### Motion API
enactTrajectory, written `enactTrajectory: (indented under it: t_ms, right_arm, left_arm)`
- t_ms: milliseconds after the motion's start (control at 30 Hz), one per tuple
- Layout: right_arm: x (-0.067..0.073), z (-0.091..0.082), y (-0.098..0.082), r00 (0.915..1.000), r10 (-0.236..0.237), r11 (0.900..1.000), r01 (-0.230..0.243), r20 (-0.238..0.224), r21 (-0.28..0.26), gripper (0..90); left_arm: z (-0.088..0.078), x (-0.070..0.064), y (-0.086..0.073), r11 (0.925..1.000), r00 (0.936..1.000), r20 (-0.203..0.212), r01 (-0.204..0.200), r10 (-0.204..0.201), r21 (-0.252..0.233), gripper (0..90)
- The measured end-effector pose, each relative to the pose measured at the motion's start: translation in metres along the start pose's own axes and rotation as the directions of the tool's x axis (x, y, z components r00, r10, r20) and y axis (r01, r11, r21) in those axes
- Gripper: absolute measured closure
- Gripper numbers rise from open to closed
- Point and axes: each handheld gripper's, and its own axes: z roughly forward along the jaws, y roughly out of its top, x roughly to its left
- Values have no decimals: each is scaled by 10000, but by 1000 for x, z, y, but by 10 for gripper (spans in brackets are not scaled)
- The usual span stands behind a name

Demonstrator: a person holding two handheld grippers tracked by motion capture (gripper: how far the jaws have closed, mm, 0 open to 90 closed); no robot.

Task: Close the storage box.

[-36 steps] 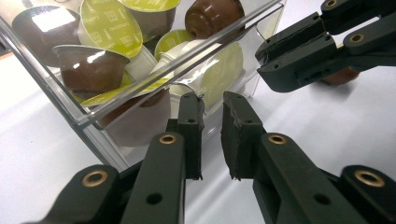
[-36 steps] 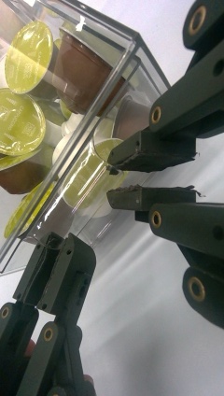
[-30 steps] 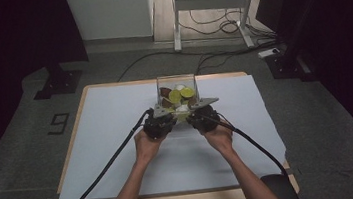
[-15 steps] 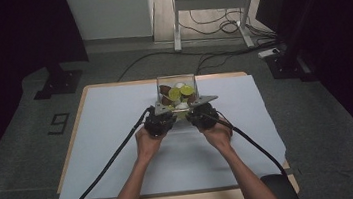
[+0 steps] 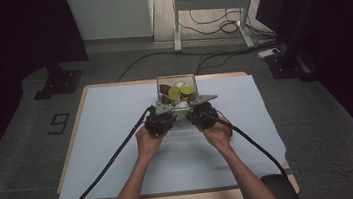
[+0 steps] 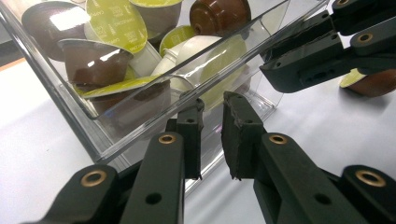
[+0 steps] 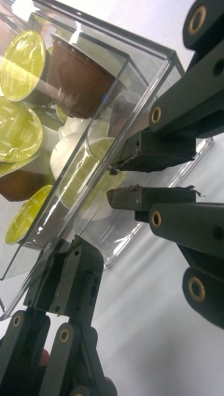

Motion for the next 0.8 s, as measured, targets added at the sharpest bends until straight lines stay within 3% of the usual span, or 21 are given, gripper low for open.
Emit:
enactTrajectory:
  t_ms: [433,800]
  right_arm:
    - [2,-8,-1,9989,-73,9998,82,-466,184,633]
    - [9,-21,-1,9957,-528,9985,538,-765,108,470]
  left_arm:
    - [-9,-4,-4,9999,9997,222,-111,109,120,689]
    - [-23,-13,-5,9990,9978,522,-408,400,154,472]
